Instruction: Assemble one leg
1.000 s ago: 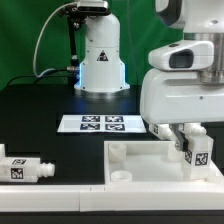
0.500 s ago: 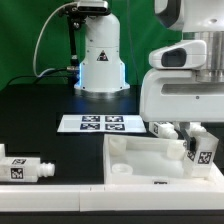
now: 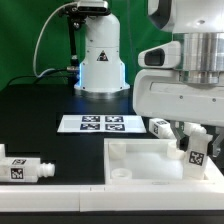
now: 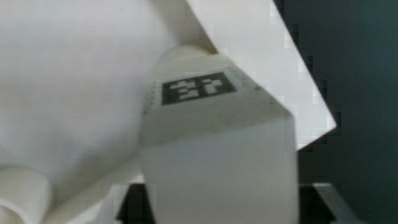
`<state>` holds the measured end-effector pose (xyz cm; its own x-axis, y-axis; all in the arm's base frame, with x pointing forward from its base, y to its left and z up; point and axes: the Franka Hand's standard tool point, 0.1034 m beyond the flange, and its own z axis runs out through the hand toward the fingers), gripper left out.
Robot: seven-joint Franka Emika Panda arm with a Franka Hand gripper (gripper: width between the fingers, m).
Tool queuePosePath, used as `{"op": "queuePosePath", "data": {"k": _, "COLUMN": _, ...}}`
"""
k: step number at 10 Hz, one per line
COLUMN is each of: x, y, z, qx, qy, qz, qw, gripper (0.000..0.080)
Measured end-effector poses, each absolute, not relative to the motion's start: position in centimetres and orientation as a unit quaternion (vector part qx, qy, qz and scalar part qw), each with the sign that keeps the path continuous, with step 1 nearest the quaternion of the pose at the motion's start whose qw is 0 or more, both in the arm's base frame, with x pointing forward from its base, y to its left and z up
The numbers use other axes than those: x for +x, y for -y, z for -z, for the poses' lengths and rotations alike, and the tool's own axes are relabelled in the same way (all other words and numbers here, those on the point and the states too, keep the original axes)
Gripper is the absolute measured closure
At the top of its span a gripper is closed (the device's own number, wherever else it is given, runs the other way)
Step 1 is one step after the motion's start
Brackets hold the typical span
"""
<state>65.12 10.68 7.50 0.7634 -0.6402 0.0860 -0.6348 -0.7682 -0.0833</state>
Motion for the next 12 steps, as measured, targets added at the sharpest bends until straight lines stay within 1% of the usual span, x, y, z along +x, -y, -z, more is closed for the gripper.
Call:
{"op": "queuePosePath", "data": {"k": 2, "x": 65.1, "y": -10.0, "z": -7.4, "qx": -0.875, "qy": -0.480, "qz": 0.045, "qw": 0.053, "gripper": 0.0499}}
{"op": "queuePosePath", "data": {"k": 4, "x": 64.9, "y": -9.5, "z": -7.2, "qx": -0.796, "qy": -0.601, "qz": 0.027, "qw": 0.068, "gripper": 0.0499}}
{"op": "queuePosePath", "data": {"k": 5, "x": 64.7, "y": -9.4, "z": -7.2, "qx": -0.771, "qy": -0.632, "qz": 0.020, "qw": 0.073, "gripper": 0.0499}}
{"op": "queuePosePath", "data": {"k": 6, "x": 64.6, "y": -9.4, "z": -7.2, "qx": -0.750, "qy": -0.657, "qz": 0.014, "qw": 0.074, "gripper": 0.0499}}
{"op": "queuePosePath", "data": {"k": 7, "x": 64.6, "y": -9.6, "z": -7.2, "qx": -0.758, "qy": -0.648, "qz": 0.016, "qw": 0.072, "gripper": 0.0499}}
{"op": "queuePosePath", "data": {"k": 8, "x": 64.6, "y": -9.6, "z": -7.2, "qx": -0.766, "qy": -0.639, "qz": 0.016, "qw": 0.072, "gripper": 0.0424}}
{"op": "queuePosePath", "data": {"k": 9, "x": 64.5, "y": -9.8, "z": -7.2, "qx": -0.782, "qy": -0.619, "qz": 0.017, "qw": 0.069, "gripper": 0.0424}}
{"op": "queuePosePath", "data": {"k": 10, "x": 64.4, "y": -10.5, "z": -7.3, "qx": -0.836, "qy": -0.545, "qz": 0.016, "qw": 0.063, "gripper": 0.0289}}
{"op": "queuePosePath", "data": {"k": 11, "x": 64.3, "y": -11.3, "z": -7.4, "qx": -0.886, "qy": -0.460, "qz": 0.014, "qw": 0.062, "gripper": 0.0180}}
{"op": "queuePosePath", "data": {"k": 12, "x": 64.0, "y": -11.7, "z": -7.2, "qx": -0.919, "qy": -0.388, "qz": 0.010, "qw": 0.059, "gripper": 0.0159}}
